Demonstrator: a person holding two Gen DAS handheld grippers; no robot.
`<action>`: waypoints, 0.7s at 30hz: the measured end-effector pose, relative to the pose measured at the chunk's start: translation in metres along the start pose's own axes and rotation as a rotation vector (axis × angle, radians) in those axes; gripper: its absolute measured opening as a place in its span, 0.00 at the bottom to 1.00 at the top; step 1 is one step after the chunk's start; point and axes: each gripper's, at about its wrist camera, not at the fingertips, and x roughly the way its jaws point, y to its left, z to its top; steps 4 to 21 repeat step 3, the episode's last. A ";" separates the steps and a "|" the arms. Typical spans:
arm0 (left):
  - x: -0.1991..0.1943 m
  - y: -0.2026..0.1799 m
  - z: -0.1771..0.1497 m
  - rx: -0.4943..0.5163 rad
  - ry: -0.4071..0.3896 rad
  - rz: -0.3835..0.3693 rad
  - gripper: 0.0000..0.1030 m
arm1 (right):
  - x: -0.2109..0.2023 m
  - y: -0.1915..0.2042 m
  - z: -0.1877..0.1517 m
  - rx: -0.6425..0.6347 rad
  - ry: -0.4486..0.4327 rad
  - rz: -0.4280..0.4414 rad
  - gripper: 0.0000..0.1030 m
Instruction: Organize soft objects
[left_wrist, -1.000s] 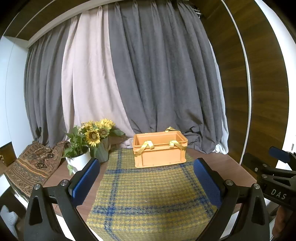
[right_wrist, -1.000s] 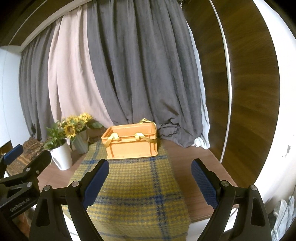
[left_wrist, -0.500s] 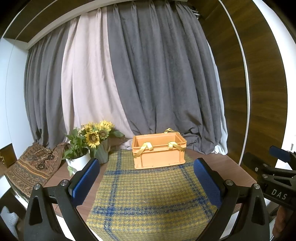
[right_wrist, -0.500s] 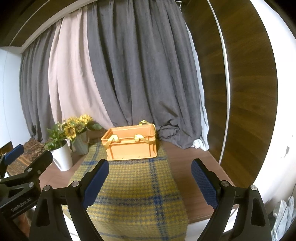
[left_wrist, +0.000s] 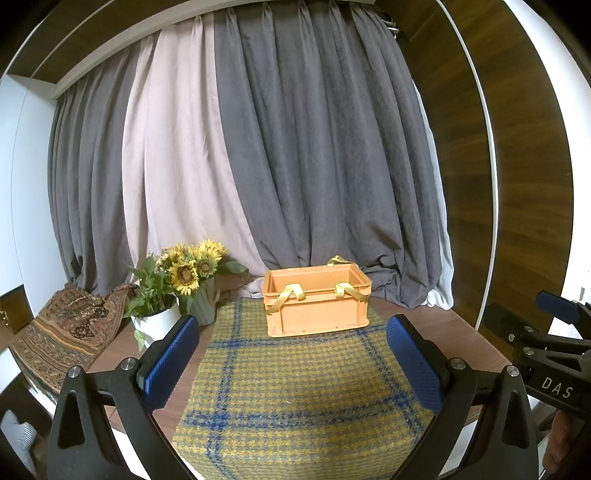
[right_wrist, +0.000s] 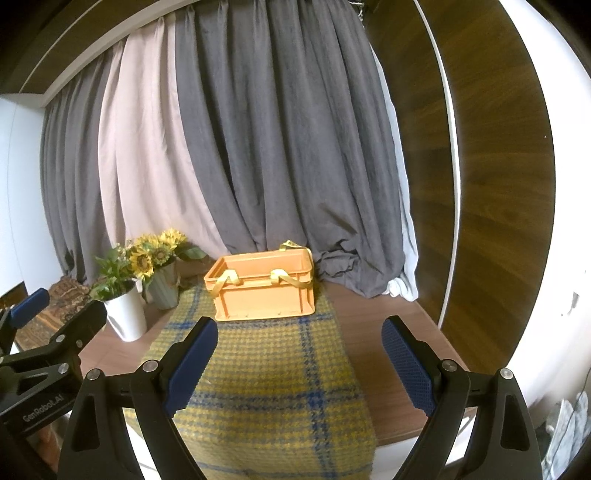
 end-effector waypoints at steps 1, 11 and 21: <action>0.000 0.000 0.000 0.000 0.001 -0.001 1.00 | 0.000 0.001 0.000 0.000 0.000 -0.001 0.89; 0.000 0.000 0.000 -0.001 0.002 -0.001 1.00 | 0.000 0.001 0.001 -0.002 -0.001 -0.002 0.89; 0.000 0.000 0.000 -0.001 0.002 -0.001 1.00 | 0.000 0.001 0.001 -0.002 -0.001 -0.002 0.89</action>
